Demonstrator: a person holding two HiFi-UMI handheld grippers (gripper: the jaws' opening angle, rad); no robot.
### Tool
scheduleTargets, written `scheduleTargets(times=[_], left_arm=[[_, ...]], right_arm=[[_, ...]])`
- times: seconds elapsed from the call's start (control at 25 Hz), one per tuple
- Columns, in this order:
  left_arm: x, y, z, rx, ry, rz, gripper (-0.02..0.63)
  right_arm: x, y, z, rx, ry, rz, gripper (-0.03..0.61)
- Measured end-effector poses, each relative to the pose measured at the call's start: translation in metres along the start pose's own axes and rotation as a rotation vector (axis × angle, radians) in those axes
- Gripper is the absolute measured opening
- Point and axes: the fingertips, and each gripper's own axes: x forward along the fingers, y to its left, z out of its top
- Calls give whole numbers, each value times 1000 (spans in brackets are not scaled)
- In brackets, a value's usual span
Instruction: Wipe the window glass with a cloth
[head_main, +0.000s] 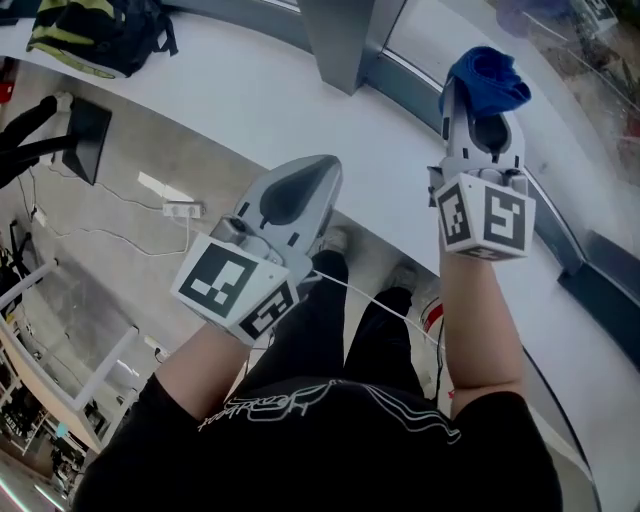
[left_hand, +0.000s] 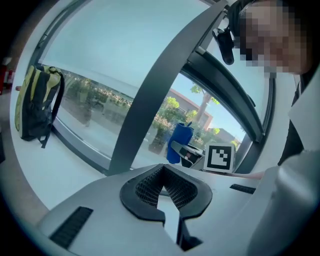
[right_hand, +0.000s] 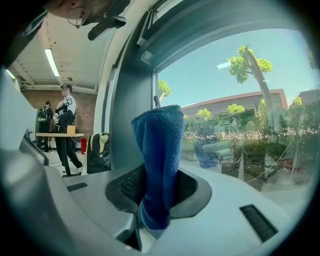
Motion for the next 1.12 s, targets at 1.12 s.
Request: scheduleTargets(times=[1.12], left_arm=[[-2, 65, -15, -19, 31, 17, 3]], right_arm=[[112, 22, -70, 61, 87, -77, 94]])
